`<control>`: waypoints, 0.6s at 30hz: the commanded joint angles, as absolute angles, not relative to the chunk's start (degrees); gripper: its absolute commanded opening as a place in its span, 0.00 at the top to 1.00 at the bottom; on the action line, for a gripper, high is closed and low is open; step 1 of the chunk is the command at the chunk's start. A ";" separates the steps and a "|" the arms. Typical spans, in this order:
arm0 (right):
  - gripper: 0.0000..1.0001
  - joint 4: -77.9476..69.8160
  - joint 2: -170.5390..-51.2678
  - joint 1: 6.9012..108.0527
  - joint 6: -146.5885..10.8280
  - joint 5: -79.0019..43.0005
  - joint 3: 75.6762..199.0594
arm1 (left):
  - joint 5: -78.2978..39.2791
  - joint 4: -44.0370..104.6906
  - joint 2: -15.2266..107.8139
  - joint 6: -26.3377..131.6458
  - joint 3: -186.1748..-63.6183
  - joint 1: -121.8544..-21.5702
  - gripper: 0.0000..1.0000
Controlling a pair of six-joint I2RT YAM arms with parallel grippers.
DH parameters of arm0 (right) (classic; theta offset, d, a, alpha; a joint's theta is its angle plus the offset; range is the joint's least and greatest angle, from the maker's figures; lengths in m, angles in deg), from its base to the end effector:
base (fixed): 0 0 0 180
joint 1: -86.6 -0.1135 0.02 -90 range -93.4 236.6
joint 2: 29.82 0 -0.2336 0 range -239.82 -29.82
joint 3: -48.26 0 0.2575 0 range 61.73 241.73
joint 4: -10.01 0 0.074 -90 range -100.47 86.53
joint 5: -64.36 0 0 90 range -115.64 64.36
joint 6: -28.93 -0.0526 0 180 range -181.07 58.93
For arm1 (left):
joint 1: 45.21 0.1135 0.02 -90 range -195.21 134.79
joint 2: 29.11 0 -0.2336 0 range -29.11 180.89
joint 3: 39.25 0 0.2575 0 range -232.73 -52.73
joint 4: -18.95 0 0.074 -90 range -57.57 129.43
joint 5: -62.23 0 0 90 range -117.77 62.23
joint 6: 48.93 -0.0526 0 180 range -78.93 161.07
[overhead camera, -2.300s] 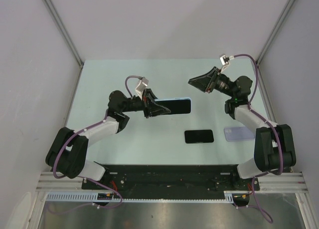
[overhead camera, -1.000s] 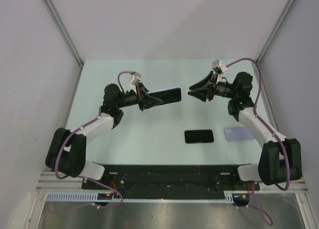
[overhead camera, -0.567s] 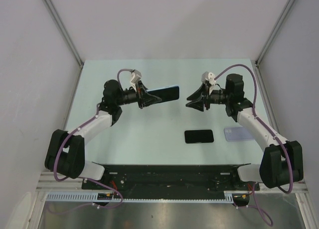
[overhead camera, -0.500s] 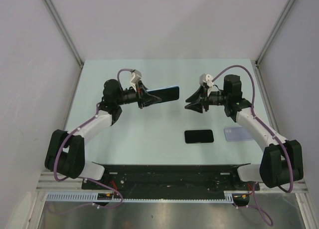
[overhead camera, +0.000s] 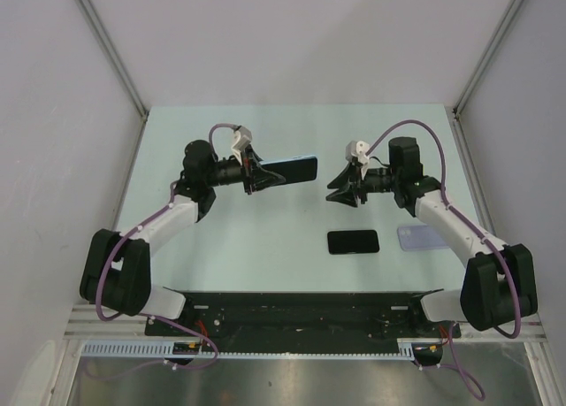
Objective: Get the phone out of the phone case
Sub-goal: Remove the phone case from the phone.
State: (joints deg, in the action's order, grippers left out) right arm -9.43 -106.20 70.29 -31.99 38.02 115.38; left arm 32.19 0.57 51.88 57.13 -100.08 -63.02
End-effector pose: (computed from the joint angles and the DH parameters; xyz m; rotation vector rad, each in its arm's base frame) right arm 0.2790 0.1308 0.2524 -1.2927 1.3915 0.9822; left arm 0.2959 -0.1429 0.2524 0.8746 1.5094 -1.2702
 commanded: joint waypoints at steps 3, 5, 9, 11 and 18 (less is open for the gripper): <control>0.57 -11.73 -107.16 69.29 -27.76 37.90 117.54 | 33.49 -2.37 48.76 57.42 -100.37 -62.62 1.00; 0.57 -11.99 -107.52 69.20 -27.49 37.90 117.54 | 33.75 -2.37 49.20 57.60 -100.28 -62.70 1.00; 0.58 -11.82 -107.96 68.59 -27.49 37.82 117.54 | 34.72 -2.37 50.78 59.35 -100.98 -63.40 1.00; 0.59 -11.47 -108.22 68.06 -27.49 37.29 117.54 | 35.77 -2.46 51.31 59.71 -101.15 -63.76 1.00; 0.60 -9.71 -108.66 67.88 -29.33 37.72 117.46 | 40.51 -2.81 51.22 59.97 -100.98 -65.86 1.00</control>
